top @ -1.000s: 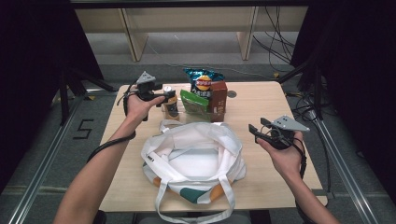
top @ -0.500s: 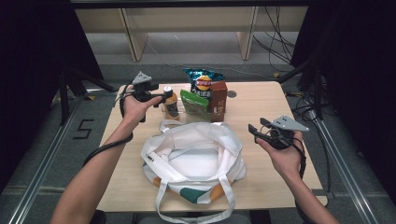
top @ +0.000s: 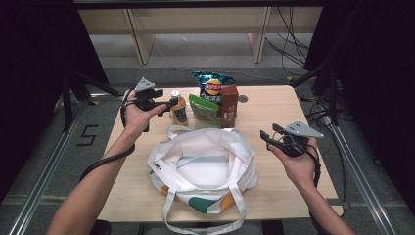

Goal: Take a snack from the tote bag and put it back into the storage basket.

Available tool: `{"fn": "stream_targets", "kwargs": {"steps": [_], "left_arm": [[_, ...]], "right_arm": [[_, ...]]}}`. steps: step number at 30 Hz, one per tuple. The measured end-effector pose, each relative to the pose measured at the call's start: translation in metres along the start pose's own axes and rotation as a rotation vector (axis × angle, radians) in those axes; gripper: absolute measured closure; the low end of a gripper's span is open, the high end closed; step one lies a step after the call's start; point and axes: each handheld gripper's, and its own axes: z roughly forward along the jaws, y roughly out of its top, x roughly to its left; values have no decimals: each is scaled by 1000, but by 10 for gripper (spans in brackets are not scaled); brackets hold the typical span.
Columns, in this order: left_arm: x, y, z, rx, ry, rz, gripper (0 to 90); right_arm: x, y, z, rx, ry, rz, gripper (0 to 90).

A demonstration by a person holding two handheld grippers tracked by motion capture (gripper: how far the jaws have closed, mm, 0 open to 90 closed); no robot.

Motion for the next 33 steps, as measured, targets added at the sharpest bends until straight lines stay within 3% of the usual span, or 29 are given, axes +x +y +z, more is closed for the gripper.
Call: {"fn": "stream_targets", "kwargs": {"steps": [5,10,20,29,33], "left_arm": [[-4,-1,-6,-2,4,-6,221],[-10,-5,-17,-9,8,-8,218],[-17,-10,-38,-27,20,-20,217],[-27,-15,-50,-31,7,-6,214],[-32,-19,-57,-40,-14,-9,213]], "right_arm": [[0,0,-1,9,2,-6,448],[1,0,0,-22,-10,2,448],[0,0,0,-4,6,-4,448],[1,0,0,-20,-8,-1,447],[0,0,-1,5,3,-6,447]]}}
